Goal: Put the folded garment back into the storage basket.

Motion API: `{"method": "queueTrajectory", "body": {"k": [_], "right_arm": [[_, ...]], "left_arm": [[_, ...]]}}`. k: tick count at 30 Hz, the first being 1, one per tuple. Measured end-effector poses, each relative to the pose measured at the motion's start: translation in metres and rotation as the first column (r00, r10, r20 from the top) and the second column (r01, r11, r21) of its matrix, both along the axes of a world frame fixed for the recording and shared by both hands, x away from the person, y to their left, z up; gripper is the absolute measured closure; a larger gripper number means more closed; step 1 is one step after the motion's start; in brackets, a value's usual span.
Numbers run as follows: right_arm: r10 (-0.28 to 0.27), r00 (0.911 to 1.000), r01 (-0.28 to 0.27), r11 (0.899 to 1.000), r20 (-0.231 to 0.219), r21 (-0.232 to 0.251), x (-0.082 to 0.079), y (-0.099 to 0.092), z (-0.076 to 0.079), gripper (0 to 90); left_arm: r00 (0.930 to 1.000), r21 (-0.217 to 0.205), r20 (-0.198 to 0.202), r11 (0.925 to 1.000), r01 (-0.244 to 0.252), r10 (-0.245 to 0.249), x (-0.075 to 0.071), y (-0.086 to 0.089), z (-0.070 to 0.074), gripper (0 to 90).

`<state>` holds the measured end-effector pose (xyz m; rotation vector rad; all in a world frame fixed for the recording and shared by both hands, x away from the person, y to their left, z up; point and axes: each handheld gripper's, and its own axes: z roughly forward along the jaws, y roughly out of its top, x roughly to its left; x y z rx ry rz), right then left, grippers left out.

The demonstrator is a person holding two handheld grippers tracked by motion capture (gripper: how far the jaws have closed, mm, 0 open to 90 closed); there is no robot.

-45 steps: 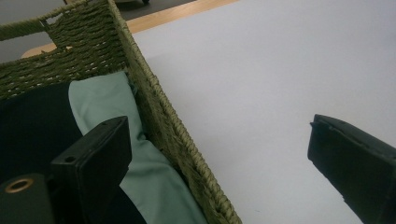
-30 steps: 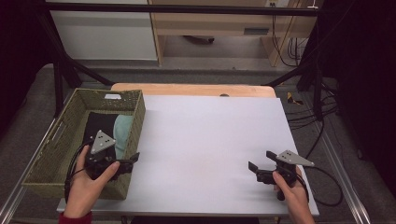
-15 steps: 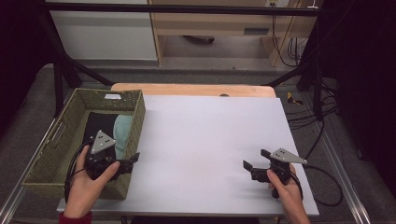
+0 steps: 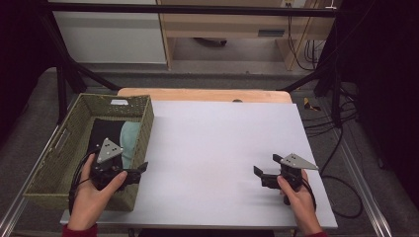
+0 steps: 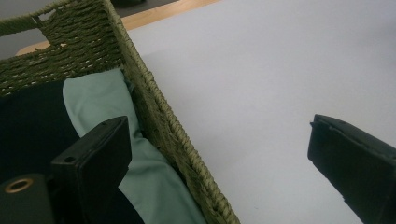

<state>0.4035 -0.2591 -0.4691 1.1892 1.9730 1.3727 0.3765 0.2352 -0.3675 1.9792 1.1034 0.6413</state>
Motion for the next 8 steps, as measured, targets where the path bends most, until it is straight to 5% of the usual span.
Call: {"method": "queueTrajectory", "body": {"k": [8], "right_arm": [[-0.009, 0.9998, 0.009, 1.0, 0.015, -0.013, 0.0016, 0.0017, -0.0003, 8.3]], "left_arm": [[1.0, 0.01, -0.005, 0.9999, 0.007, -0.007, 0.001, -0.0037, -0.0014, 6.3]]}}
